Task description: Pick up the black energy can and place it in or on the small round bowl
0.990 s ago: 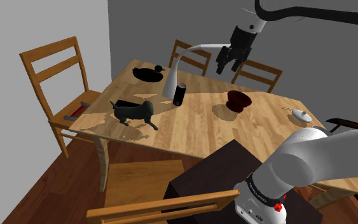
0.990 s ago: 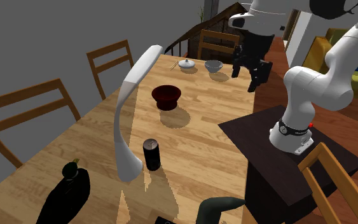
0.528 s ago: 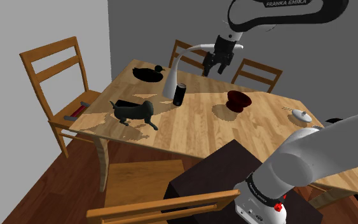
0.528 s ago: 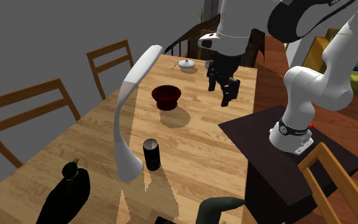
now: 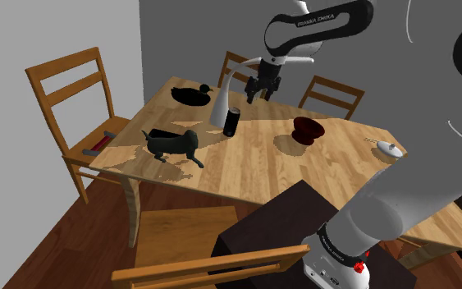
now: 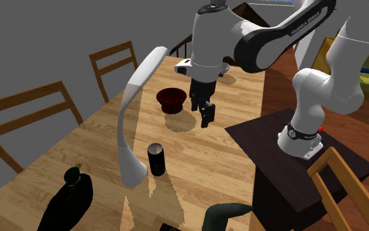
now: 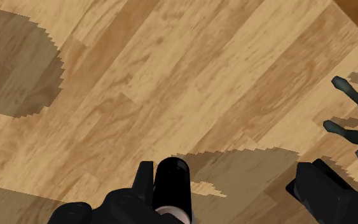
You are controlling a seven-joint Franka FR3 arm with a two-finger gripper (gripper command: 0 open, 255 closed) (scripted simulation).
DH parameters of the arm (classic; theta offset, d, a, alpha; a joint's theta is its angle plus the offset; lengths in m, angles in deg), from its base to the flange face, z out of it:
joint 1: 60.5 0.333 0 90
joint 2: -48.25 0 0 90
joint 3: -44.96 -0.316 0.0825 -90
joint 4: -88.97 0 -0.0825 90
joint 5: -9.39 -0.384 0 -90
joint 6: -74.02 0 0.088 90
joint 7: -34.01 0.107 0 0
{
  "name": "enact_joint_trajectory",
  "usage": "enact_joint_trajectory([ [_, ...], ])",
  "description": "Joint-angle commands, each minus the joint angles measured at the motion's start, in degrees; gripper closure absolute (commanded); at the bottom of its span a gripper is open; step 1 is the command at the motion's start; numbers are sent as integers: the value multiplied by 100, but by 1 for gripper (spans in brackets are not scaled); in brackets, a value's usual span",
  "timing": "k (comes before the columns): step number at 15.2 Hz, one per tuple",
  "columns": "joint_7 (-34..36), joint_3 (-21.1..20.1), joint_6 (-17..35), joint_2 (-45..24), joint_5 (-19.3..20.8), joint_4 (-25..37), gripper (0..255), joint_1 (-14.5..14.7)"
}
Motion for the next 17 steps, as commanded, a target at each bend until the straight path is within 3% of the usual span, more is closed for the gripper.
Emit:
enact_joint_trajectory([
  [1,-84,43,152,-462,-59,293,0,-19],
  [9,-388,101,484,-2268,-352,1664,0,-160],
  [17,-580,46,349,-4080,-584,3511,0,-385],
])
